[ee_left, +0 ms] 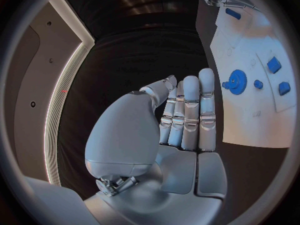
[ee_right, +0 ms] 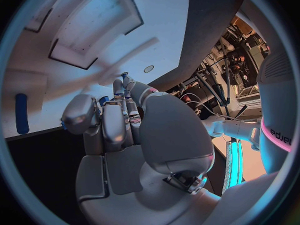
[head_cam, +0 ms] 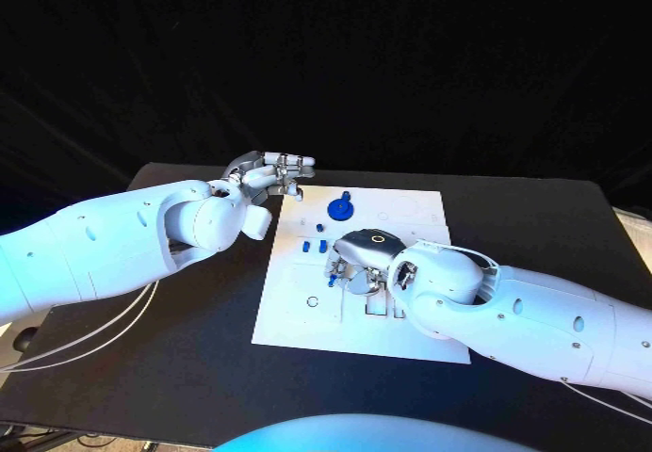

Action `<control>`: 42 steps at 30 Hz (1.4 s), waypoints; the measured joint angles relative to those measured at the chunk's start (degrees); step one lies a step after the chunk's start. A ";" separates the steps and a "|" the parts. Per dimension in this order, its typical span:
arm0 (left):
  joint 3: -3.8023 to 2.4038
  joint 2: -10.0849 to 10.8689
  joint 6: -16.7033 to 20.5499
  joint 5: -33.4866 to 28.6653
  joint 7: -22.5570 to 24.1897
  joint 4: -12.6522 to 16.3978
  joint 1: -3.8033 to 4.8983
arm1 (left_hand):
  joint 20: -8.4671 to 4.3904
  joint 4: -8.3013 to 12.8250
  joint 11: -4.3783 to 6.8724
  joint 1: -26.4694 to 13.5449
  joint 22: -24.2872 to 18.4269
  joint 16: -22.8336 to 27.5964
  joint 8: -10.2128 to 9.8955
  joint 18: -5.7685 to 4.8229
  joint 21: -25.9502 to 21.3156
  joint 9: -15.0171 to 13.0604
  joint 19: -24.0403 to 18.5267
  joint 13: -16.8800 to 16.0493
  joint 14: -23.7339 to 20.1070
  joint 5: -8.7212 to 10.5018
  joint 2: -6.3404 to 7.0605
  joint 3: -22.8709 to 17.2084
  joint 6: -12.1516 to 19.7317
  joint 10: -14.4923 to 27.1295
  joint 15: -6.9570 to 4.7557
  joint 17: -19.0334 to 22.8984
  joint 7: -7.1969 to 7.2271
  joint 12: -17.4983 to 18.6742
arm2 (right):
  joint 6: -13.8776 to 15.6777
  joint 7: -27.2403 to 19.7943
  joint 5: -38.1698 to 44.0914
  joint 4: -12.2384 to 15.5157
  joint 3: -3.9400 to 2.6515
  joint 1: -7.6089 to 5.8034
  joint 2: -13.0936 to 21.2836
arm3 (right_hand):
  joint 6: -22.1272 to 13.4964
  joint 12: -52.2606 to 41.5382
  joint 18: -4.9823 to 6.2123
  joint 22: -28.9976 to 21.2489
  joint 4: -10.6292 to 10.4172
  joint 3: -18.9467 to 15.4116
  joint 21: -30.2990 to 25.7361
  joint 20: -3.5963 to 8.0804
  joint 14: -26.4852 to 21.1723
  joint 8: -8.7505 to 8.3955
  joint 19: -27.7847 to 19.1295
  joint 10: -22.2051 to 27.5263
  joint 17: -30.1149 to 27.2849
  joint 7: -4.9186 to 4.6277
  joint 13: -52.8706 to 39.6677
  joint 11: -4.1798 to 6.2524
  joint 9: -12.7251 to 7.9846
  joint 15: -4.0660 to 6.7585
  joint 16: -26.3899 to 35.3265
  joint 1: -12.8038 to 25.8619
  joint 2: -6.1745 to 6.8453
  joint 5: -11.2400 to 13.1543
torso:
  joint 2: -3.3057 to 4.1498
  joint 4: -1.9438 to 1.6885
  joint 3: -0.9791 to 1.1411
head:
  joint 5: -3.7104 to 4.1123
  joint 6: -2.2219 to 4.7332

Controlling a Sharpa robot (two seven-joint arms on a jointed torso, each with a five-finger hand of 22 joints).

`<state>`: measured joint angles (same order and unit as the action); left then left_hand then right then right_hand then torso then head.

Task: Assemble the parts on the task board

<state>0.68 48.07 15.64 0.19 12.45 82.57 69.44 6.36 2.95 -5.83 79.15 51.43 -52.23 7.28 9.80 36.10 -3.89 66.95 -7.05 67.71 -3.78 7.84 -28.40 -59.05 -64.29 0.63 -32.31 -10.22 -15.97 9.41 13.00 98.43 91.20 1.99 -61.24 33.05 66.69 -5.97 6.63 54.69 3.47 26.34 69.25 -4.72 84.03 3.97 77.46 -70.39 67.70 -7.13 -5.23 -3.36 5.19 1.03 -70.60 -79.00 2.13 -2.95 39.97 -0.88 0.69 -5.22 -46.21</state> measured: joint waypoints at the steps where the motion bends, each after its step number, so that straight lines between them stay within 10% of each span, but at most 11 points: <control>1: 0.00 0.00 -0.01 0.01 -0.01 0.00 0.00 | 0.00 0.00 0.00 0.00 0.00 0.00 0.00 0.00 0.00 0.00 0.00 0.00 0.00 0.00 0.00 0.00 0.00 0.00 0.00 0.00 0.00 0.00 | -0.17 0.03 0.06 -0.04 0.00 0.00 -0.06 | -0.01 0.00 0.00 0.00 -0.06 0.06 0.00 0.00 0.00 0.00 0.00 0.00 0.00 0.00 0.00 0.00 -0.01 0.00 0.00 0.00 0.00 0.00 | 0.00 0.00 0.00 | 0.00 -0.02; 19: 0.00 -0.02 -0.11 0.12 -0.13 0.01 0.00 | 0.00 0.00 0.00 0.00 0.00 0.00 0.00 0.00 0.00 -0.01 0.00 0.01 0.00 0.00 0.00 0.00 0.00 0.00 0.00 -0.01 0.00 0.00 | -2.02 0.70 1.41 -1.06 0.36 0.00 -1.50 | -0.54 0.78 0.00 -0.30 -0.07 0.07 0.00 0.00 0.00 -0.01 0.00 0.32 0.00 -0.35 0.37 -0.51 0.13 0.00 0.00 1.20 0.93 0.09 | -0.01 -0.01 -0.01 | -0.01 -0.26; 27: 0.00 -0.01 -0.13 0.14 -0.18 0.02 0.00 | 0.20 0.16 0.00 0.23 -0.12 0.00 0.00 -0.01 -0.28 -0.01 0.20 -0.07 0.00 0.00 -0.23 0.16 0.22 0.41 0.00 0.14 -0.22 -0.34 | -1.33 1.29 1.98 -1.04 0.61 -0.03 -1.36 | -12.61 1.70 0.92 -9.51 -0.77 -3.24 -6.49 -2.16 -0.68 -0.30 -4.24 12.40 -5.71 -3.22 1.56 -3.33 -1.49 -2.35 5.23 4.59 4.22 -0.27 | -0.01 0.02 -0.01 | -0.02 -0.32; 36: 0.00 0.03 -0.18 0.15 -0.24 -0.03 0.00 | 0.21 0.16 0.00 0.23 -0.12 0.00 0.00 -0.01 -0.28 -0.01 0.20 -0.07 -0.01 0.00 -0.23 0.16 0.22 0.41 0.01 0.14 -0.22 -0.35 | 3.11 2.00 2.00 0.92 0.78 0.35 1.33 | -11.80 -0.89 0.92 -9.91 -0.54 -4.69 -6.88 -2.26 -0.81 0.07 -4.33 13.28 -6.66 -4.00 1.19 -4.07 -1.08 -2.49 5.55 4.47 4.36 -1.70 | -0.01 0.03 0.03 | 0.04 -0.18; 42: 0.00 0.10 -0.20 0.15 -0.27 -0.08 0.00 | 0.21 0.16 0.00 0.23 -0.12 0.00 0.00 0.00 -0.28 -0.01 0.20 -0.07 -0.01 0.00 -0.23 0.16 0.22 0.41 0.01 0.14 -0.21 -0.35 | 5.90 1.85 0.17 3.91 -0.36 -0.46 5.57 | -9.84 -2.62 0.92 -9.32 -0.55 -5.01 -6.54 -2.02 -0.76 0.65 -4.08 12.25 -6.56 -3.41 1.19 -3.26 -0.97 -2.44 5.08 3.87 3.76 -2.37 | -0.01 0.05 0.04 | 0.12 0.08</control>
<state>0.68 48.17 15.45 0.34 12.18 82.48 69.44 6.56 3.11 -5.82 79.38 51.31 -52.23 7.28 9.80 35.81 -3.89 67.15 -7.11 67.70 -3.78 7.62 -28.24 -58.84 -63.88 0.64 -32.18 -10.43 -16.32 15.31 14.85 98.61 95.10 1.63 -61.70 38.62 56.85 -8.59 7.55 45.38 2.92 21.34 62.72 -6.74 83.27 4.63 73.38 -58.14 61.14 -10.54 -4.04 -6.63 4.22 -1.40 -65.52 -75.13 5.90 -5.32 39.96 -0.83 0.73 -5.10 -46.14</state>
